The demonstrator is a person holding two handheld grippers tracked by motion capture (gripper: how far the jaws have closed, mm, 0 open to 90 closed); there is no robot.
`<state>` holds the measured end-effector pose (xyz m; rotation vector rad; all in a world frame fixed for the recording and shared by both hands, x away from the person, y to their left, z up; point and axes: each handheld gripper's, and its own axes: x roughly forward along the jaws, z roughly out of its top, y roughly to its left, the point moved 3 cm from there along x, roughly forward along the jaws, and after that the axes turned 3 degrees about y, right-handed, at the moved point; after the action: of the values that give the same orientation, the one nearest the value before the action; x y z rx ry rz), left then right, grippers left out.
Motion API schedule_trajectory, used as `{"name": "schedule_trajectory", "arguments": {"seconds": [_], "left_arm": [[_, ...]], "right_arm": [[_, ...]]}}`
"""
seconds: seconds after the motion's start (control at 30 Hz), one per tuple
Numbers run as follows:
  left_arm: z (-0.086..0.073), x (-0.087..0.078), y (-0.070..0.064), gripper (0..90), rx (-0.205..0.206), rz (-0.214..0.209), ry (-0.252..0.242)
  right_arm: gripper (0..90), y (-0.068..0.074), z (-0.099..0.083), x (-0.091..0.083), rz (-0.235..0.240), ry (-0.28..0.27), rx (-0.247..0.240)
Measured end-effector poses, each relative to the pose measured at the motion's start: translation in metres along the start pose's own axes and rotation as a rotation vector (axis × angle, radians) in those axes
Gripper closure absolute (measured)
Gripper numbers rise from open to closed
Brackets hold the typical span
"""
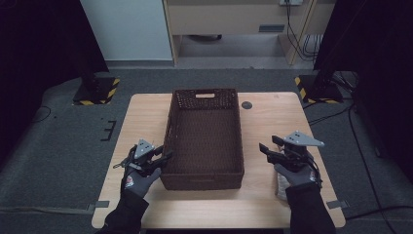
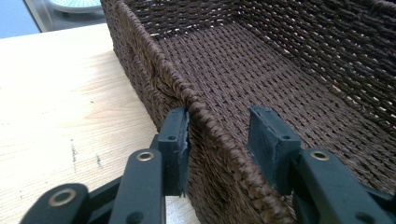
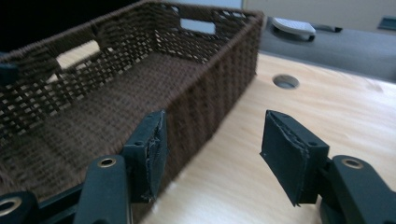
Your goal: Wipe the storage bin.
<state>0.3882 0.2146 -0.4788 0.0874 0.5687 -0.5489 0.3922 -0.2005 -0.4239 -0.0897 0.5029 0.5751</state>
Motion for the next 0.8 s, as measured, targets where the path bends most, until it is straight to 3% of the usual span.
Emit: {"name": "schedule_trajectory", "arguments": {"seconds": [0.27,0.57,0.8], "left_arm": [[0.001,-0.001,0.003,61.4,-0.007,-0.039,0.009],[0.002,0.001,0.001,64.3,0.020,-0.093,0.013],[0.004,0.003,-0.003,62.0,0.057,-0.076,0.011]], "right_arm": [[40.9,0.016,0.017,0.032,0.030,0.007,-0.022],[42.1,0.024,0.013,0.052,0.039,0.050,-0.055],[46.3,0.024,0.000,0.069,0.020,0.100,-0.046]]}}
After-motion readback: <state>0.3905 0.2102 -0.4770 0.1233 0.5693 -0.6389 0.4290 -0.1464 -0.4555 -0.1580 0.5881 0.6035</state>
